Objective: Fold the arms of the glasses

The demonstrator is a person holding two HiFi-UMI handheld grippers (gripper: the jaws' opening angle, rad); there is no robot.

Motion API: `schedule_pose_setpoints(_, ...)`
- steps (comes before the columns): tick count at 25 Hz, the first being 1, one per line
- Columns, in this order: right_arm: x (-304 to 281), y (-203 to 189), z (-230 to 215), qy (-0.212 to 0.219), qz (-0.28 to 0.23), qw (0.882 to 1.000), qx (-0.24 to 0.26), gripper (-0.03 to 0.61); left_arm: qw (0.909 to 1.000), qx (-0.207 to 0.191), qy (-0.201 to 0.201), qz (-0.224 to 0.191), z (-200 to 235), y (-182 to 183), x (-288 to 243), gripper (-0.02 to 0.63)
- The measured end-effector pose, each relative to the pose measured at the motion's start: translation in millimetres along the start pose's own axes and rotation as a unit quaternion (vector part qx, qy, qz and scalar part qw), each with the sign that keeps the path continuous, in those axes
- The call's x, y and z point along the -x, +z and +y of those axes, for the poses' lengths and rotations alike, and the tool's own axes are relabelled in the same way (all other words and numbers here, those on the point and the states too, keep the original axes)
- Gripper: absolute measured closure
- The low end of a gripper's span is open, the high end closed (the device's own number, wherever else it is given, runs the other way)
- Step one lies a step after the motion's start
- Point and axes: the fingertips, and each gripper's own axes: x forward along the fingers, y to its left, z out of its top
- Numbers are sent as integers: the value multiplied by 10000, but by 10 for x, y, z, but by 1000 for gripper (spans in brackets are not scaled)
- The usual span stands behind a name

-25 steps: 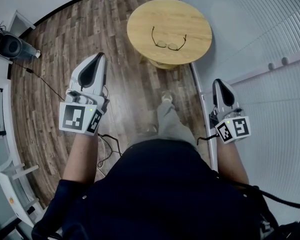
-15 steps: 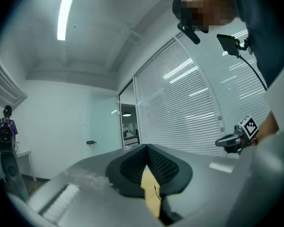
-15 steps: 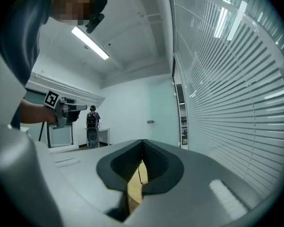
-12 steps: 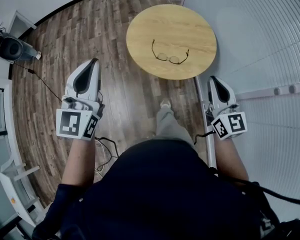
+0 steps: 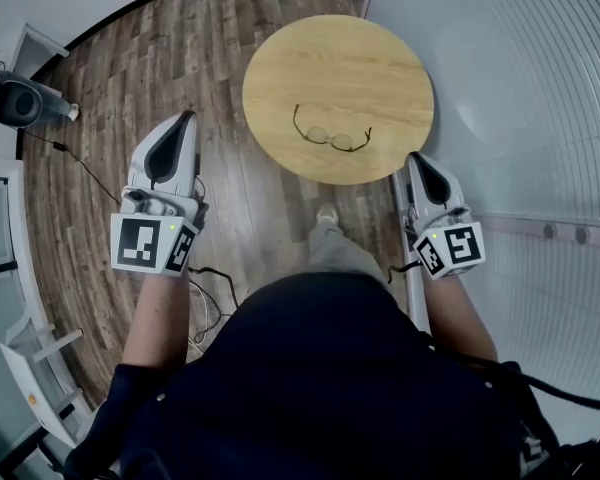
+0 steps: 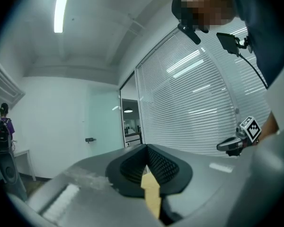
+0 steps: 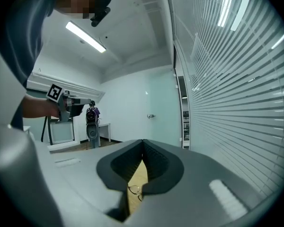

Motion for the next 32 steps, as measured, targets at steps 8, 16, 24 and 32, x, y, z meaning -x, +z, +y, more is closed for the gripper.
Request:
schedule_pose_setpoints(8,-366,-135,-247,403,198,9989,-109,569,9999,-52,109,122,-23,28,-531,611)
schedule_pose_setpoints(16,-613,-342,-456,381,353,9984,-234,522,9996,-43,31,269,-83,-166,-873,611)
schedule_pose_setpoints(24,-757,-633,-487,9,589,9977,-346,506,9988,42,-295,396,24,-500,-1161,611)
schedule_pose_setpoints(32,-992,-1098,-483,-232,798,9953,-504,505,9966,-79,-618,547,64,-949,-1441,611)
